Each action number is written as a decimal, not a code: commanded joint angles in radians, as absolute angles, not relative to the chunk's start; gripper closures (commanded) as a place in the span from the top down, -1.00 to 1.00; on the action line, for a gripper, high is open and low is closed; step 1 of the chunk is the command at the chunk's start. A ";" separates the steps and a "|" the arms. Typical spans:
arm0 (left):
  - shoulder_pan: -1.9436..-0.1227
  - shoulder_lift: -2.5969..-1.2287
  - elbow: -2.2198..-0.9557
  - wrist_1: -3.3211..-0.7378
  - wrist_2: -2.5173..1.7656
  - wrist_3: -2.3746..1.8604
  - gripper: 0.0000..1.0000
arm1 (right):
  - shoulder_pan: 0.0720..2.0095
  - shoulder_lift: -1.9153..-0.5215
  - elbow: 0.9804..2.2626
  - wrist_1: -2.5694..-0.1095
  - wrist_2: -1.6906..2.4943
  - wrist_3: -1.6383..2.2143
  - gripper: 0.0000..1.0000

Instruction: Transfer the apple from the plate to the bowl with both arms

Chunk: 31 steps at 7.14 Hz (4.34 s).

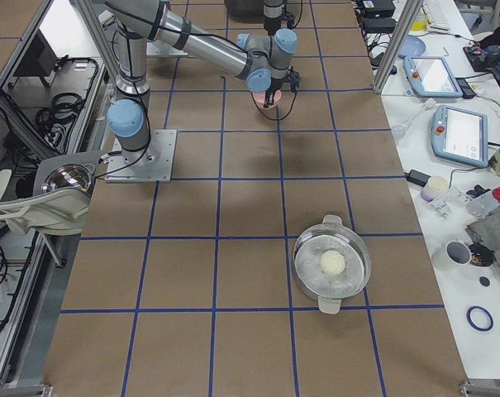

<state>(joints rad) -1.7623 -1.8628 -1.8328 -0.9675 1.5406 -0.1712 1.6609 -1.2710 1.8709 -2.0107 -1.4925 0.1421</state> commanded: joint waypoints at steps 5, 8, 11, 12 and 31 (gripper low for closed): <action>-1.853 -1.888 -1.775 -0.976 1.482 -0.323 -0.83 | 1.640 -1.290 1.860 -2.065 -1.515 0.134 0.83; -1.917 -1.893 -1.767 -0.976 1.483 -0.366 -0.83 | 1.459 -1.331 1.836 -2.053 -1.582 -0.038 1.00; -2.014 -1.946 -1.692 -0.997 1.491 -0.452 -0.84 | 1.462 -1.379 1.800 -2.037 -1.582 -0.031 1.00; -2.040 -1.971 -1.675 -0.997 1.493 -0.495 -0.85 | 1.462 -1.415 1.739 -1.979 -1.582 -0.032 1.00; -1.935 -1.883 -1.698 -1.069 1.488 -0.290 0.88 | 1.689 -1.466 1.359 -1.574 -1.598 0.204 1.00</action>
<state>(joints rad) -1.9835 -1.9341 -1.6515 -1.0571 1.4897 -0.3513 1.6886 -1.4665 1.3600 -1.5732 -1.5980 0.2022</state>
